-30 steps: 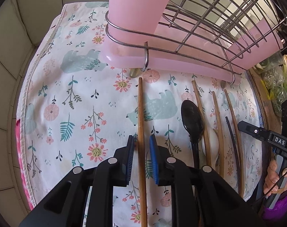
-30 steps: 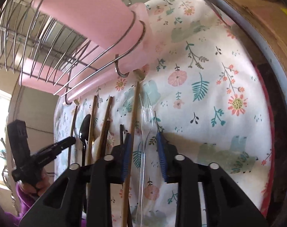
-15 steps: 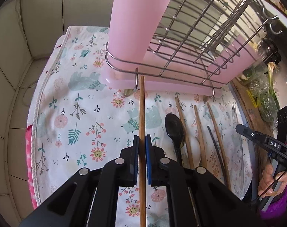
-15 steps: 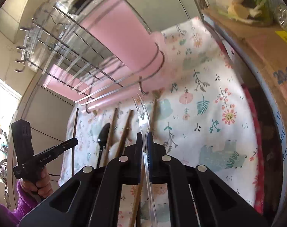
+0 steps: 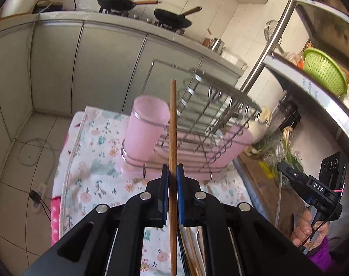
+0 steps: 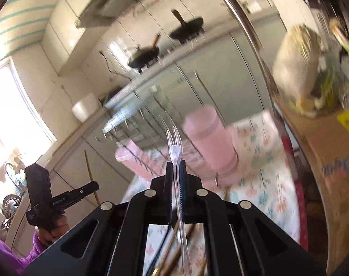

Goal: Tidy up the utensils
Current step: 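Lift the chopstick with the left gripper while the right gripper lifts the fork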

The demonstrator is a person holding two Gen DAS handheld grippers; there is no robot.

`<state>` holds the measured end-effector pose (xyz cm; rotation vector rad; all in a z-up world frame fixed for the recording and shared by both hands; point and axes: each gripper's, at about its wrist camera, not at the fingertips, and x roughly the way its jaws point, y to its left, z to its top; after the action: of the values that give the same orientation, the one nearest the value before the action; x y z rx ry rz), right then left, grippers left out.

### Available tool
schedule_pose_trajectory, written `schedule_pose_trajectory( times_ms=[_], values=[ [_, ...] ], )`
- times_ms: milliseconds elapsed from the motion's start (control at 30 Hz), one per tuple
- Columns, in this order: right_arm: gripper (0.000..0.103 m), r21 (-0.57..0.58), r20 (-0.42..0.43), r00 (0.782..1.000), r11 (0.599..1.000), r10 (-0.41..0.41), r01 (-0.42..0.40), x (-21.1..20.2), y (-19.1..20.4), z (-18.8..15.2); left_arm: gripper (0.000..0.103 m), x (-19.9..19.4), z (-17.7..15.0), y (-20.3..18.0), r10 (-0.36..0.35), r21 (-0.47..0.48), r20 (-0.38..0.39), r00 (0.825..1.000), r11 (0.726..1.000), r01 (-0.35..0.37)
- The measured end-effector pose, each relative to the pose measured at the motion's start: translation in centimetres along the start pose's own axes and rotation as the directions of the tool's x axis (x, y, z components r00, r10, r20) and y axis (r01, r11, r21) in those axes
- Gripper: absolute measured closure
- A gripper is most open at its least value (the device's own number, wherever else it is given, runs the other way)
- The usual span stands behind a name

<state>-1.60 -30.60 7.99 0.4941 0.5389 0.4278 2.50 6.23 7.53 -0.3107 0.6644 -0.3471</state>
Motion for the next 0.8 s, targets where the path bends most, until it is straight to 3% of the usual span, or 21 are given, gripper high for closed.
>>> schedule_pose_trajectory(
  times_ms=[167, 433, 600, 800],
  values=[
    [0.097, -0.047, 0.133, 0.989, 0.998, 0.056, -0.05, 0.1, 2.3, 5.5, 0.097, -3.7, 5.5, -1.5, -0.003, 0.023, 0.16, 0.987, 1.0, -0.001],
    [0.097, -0.111, 0.299, 0.948, 0.991, 0.111, -0.081, 2.4, 3.1, 11.9, 0.097, -5.2, 12.4, -2.6, 0.056, 0.028, 0.386, 0.921, 0.997, -0.072],
    [0.097, -0.131, 0.322, 0.942, 0.99, 0.099, -0.059, 4.8, 2.5, 13.5, 0.097, -2.4, 13.7, -2.0, 0.131, 0.011, 0.452, 0.882, 0.988, -0.152],
    [0.097, -0.141, 0.34, 0.935, 0.989, 0.1, -0.054, 7.0, 1.5, 14.4, 0.097, 2.0, 12.9, -1.4, 0.183, 0.027, 0.491, 0.852, 0.974, -0.225]
  ],
)
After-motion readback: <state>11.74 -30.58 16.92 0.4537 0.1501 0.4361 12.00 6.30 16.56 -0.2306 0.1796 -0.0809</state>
